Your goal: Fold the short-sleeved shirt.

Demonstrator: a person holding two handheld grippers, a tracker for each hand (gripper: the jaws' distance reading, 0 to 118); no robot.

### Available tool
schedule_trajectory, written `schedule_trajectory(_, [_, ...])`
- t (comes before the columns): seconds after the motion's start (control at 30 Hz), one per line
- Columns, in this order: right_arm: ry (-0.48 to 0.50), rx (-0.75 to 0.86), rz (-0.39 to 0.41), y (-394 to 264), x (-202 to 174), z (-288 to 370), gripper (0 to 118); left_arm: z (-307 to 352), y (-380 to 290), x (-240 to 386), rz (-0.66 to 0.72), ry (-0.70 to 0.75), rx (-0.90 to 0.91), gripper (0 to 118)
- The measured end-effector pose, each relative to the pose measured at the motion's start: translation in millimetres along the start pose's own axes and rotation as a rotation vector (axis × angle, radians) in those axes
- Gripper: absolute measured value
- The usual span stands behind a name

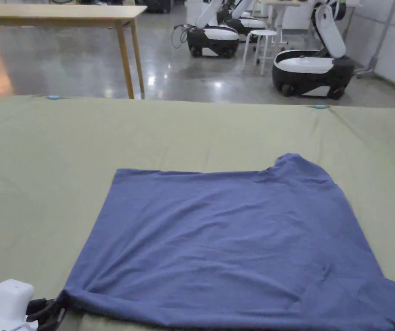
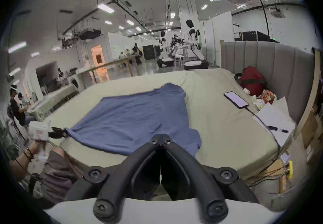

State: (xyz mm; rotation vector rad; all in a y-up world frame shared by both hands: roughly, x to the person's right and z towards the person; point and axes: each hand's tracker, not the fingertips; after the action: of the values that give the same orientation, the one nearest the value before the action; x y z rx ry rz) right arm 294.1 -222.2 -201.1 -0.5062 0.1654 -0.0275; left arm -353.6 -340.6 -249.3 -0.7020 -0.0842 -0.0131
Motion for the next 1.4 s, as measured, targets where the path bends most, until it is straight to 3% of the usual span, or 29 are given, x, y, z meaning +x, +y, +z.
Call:
schedule_trajectory(0.07, [-0.029,-0.079,0.065,5,2,-19,3,3,3,1,0.002,-0.01,0.011,4])
schedule_trajectory(0.1, [-0.036,-0.119,0.081,5,3,-28,18,4,6,1,-0.001,-0.021,0.012,4])
schedule_trajectory(0.17, [0.014,-0.187,0.06,1,13,-55,107,3,8,-2,-0.002,-0.027,0.018,4])
schedule_trajectory(0.2, [0.027,-0.22,0.05,-5,21,-70,118,4,10,-3,-0.003,-0.029,0.022,4])
schedule_trajectory(0.4, [-0.033,-0.397,0.083,-13,45,-133,114,11,16,17,0.0,-0.048,0.02,4])
schedule_trajectory(0.5, [-0.026,-0.469,0.038,-23,49,-146,110,13,17,21,0.003,-0.046,0.027,4])
schedule_trajectory(0.7, [0.036,-0.517,0.075,-26,39,-156,47,11,16,13,0.006,-0.045,0.017,4])
schedule_trajectory(0.73, [0.038,-0.503,0.085,-26,36,-148,15,11,16,14,0.007,-0.045,0.015,4])
schedule_trajectory(0.77, [0.06,-0.48,0.071,-25,36,-146,5,10,15,13,0.012,-0.054,0.012,4])
schedule_trajectory(0.8, [0.076,-0.448,0.022,-23,35,-144,5,10,15,11,0.014,-0.056,0.012,4])
schedule_trajectory(0.97, [0.078,-0.412,0.003,-15,41,-132,5,14,16,4,0.065,-0.081,0.026,4])
schedule_trajectory(1.2, [0.107,-0.228,0.015,48,37,-129,5,11,64,-9,0.138,-0.123,0.093,4])
schedule_trajectory(1.4, [0.092,-0.154,0.049,102,34,-187,5,-30,122,-21,0.143,-0.097,0.093,4])
